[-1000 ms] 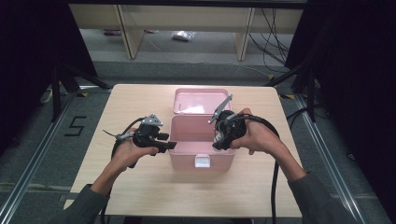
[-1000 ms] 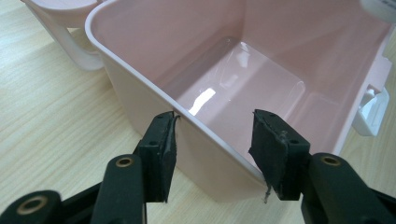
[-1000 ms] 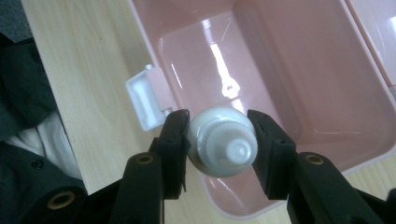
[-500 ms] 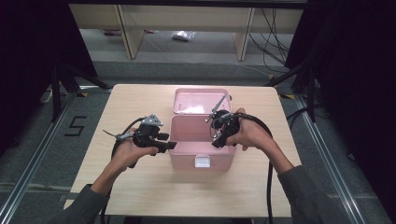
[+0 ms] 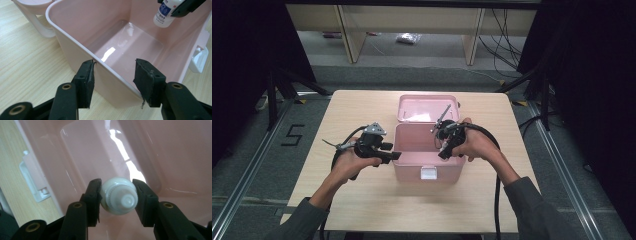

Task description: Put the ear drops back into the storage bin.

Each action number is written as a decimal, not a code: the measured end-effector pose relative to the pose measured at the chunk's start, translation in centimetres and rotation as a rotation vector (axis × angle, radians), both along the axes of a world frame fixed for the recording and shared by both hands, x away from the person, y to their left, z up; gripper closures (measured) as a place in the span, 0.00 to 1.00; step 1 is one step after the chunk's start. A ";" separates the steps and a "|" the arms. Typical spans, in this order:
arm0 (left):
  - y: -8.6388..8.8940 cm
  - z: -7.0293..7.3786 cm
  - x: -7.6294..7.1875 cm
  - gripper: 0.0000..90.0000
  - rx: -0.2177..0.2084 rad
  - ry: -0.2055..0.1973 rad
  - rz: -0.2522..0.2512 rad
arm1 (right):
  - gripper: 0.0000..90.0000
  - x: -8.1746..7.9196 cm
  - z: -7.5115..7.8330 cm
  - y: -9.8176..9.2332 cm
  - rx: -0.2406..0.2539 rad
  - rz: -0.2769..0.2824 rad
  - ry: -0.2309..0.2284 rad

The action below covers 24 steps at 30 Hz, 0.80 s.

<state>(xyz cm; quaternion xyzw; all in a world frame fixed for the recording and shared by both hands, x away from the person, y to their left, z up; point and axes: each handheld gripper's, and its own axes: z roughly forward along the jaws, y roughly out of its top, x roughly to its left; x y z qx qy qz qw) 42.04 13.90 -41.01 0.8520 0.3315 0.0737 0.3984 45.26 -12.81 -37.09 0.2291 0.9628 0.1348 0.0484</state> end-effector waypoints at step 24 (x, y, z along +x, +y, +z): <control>0.0 0.0 0.0 0.56 -0.002 0.004 0.002 | 0.67 0.8 -2.3 -0.1 -0.021 -0.034 0.025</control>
